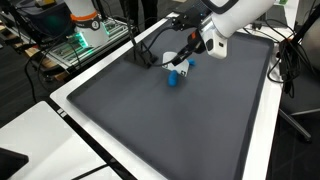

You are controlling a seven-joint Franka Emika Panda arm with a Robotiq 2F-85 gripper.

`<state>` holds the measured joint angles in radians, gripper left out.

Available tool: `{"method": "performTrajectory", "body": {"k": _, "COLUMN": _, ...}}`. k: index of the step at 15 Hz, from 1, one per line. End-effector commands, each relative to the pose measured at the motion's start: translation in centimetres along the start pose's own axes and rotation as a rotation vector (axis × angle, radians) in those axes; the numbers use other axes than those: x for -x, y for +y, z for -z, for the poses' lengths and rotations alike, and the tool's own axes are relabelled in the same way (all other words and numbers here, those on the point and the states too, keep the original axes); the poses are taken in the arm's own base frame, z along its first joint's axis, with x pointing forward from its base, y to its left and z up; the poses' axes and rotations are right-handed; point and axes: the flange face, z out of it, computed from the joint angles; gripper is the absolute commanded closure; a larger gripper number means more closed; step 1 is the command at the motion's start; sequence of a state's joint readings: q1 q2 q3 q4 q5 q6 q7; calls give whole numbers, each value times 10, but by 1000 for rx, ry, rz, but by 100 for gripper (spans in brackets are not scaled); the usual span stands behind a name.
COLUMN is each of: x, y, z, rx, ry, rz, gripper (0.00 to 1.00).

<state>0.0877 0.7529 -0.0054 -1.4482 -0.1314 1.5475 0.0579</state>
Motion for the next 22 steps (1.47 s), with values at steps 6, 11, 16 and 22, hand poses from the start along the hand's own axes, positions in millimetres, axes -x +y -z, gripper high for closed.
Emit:
{"method": "performTrajectory", "body": {"k": 6, "x": 2, "y": -5, "z": -16, "rx": -32, "ry": -24, "rz": 6, "gripper": 98}}
{"method": "performTrajectory", "body": {"k": 11, "x": -2, "y": -2, "z": -3, "rx": -32, "ry": 20, "rz": -33, "gripper": 98}}
{"method": "performTrajectory", "body": {"k": 16, "x": -6, "y": -2, "z": 9, "rx": -37, "ry": 67, "rz": -67, "gripper": 98}}
{"method": "performTrajectory", "body": {"k": 22, "x": 0, "y": 6, "z": 19, "rx": -45, "ry": 104, "rz": -96, "gripper": 98}}
